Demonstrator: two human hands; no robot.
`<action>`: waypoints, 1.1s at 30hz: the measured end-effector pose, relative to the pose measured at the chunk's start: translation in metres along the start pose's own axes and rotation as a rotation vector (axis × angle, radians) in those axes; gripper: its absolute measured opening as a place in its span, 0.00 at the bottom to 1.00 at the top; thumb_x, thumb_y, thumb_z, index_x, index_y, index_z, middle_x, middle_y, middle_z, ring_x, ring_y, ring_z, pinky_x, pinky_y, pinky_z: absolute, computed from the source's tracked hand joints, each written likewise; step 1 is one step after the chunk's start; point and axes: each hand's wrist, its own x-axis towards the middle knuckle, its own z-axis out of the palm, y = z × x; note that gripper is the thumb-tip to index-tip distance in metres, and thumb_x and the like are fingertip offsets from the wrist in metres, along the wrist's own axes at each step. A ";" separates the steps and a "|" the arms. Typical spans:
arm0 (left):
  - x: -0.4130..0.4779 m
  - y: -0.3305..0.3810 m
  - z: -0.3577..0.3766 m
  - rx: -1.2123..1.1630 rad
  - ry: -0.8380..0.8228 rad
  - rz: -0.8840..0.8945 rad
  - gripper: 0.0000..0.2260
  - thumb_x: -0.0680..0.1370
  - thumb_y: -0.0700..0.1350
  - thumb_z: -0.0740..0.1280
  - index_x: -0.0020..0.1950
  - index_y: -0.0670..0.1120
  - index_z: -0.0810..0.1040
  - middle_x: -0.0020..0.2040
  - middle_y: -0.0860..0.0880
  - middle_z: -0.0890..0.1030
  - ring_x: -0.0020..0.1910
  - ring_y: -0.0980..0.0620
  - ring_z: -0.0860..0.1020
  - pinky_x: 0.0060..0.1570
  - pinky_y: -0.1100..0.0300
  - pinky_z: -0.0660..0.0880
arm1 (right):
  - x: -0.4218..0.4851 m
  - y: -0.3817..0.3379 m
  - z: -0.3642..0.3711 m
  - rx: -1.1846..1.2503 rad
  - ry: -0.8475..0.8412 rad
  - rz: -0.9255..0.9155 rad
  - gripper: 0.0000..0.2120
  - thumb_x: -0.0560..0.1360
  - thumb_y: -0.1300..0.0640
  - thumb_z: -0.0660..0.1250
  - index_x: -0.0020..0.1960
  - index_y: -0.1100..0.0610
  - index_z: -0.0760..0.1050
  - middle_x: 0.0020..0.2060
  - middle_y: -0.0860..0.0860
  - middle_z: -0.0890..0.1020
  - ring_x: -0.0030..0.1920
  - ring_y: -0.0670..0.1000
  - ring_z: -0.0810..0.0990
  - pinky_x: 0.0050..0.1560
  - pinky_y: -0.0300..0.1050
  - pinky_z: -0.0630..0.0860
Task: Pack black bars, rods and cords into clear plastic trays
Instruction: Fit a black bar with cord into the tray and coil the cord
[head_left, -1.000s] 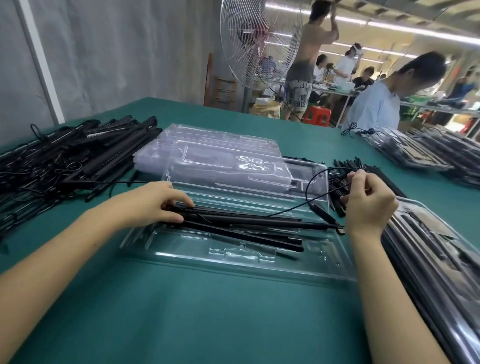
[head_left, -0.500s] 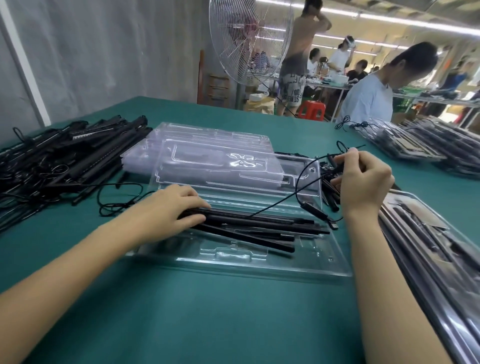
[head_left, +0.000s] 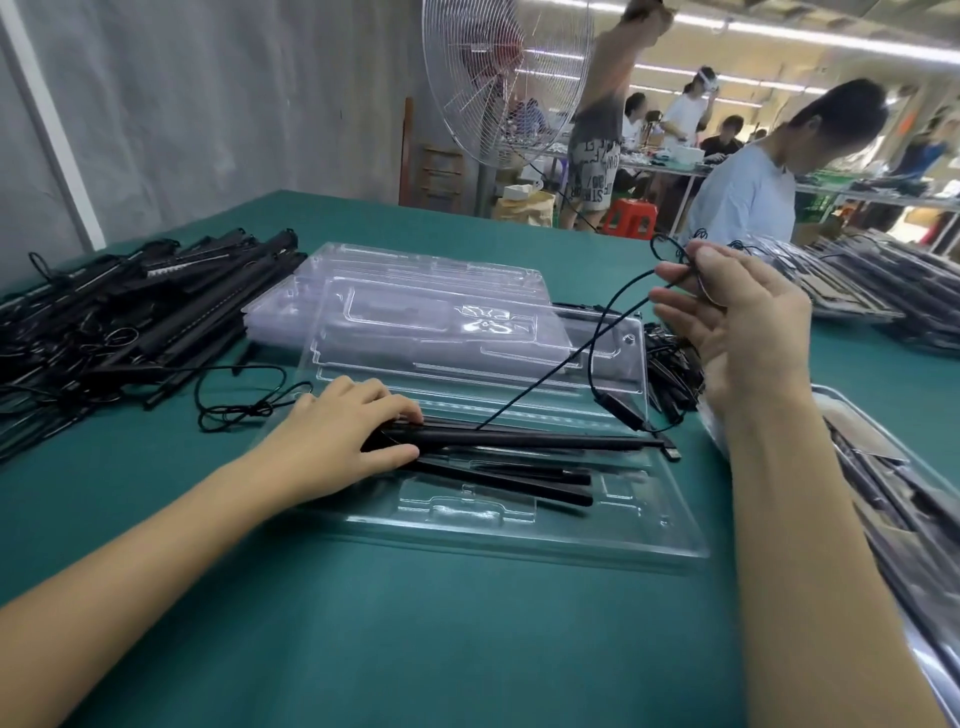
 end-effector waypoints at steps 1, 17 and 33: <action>-0.001 0.000 0.001 -0.022 0.005 -0.002 0.18 0.74 0.66 0.57 0.63 0.67 0.67 0.55 0.62 0.68 0.52 0.60 0.60 0.58 0.52 0.64 | -0.001 0.000 0.002 0.018 0.005 0.007 0.05 0.77 0.62 0.63 0.50 0.60 0.77 0.40 0.56 0.83 0.38 0.54 0.82 0.45 0.45 0.81; -0.004 -0.012 0.006 -0.423 0.059 -0.125 0.20 0.66 0.61 0.72 0.53 0.61 0.68 0.52 0.63 0.74 0.55 0.59 0.72 0.59 0.59 0.67 | -0.007 0.000 0.011 0.283 0.016 -0.019 0.10 0.77 0.66 0.56 0.54 0.62 0.74 0.43 0.59 0.81 0.38 0.54 0.81 0.46 0.44 0.78; -0.009 -0.025 -0.003 -0.752 -0.020 -0.073 0.21 0.71 0.43 0.74 0.52 0.66 0.70 0.52 0.60 0.79 0.59 0.65 0.72 0.62 0.62 0.63 | 0.009 0.026 -0.024 -0.085 0.199 0.270 0.06 0.76 0.65 0.60 0.41 0.62 0.73 0.37 0.56 0.78 0.39 0.54 0.81 0.44 0.43 0.81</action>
